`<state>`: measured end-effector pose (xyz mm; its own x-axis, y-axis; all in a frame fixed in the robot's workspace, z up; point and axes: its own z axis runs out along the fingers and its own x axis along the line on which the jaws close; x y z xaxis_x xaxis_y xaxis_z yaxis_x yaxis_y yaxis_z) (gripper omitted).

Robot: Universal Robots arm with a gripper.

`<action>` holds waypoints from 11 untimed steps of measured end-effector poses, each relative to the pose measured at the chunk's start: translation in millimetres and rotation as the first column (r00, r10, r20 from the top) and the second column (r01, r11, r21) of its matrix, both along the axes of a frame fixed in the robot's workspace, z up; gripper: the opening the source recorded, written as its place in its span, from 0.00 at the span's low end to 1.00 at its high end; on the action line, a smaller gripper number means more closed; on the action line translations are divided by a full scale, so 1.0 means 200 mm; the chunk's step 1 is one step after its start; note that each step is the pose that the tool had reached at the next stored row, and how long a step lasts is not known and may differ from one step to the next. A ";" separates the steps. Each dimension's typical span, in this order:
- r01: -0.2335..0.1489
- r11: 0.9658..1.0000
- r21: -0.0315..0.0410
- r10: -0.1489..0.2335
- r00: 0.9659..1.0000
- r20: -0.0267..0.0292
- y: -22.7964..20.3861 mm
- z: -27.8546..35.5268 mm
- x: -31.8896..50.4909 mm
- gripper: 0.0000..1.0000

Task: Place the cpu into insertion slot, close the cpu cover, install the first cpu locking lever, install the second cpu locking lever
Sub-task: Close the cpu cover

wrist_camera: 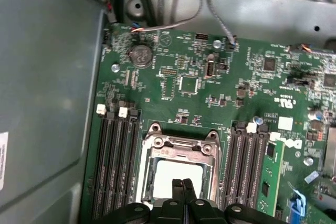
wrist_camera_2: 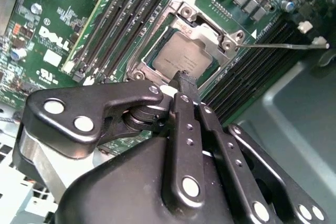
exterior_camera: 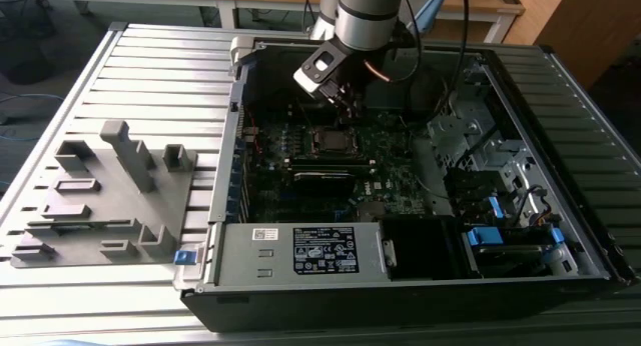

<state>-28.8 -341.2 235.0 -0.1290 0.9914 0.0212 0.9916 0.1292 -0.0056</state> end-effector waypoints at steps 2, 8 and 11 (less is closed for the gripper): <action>-0.017 1.000 0.000 0.017 1.000 0.000 0.000 0.000 -0.001 0.11; -0.105 0.994 0.000 0.105 0.994 0.000 0.000 -0.001 -0.001 0.11; -0.117 0.993 0.000 0.117 0.993 0.000 0.000 -0.001 -0.001 0.11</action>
<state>-29.0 -341.2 234.9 -0.2444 0.9695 0.0211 0.9696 0.2445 -0.0057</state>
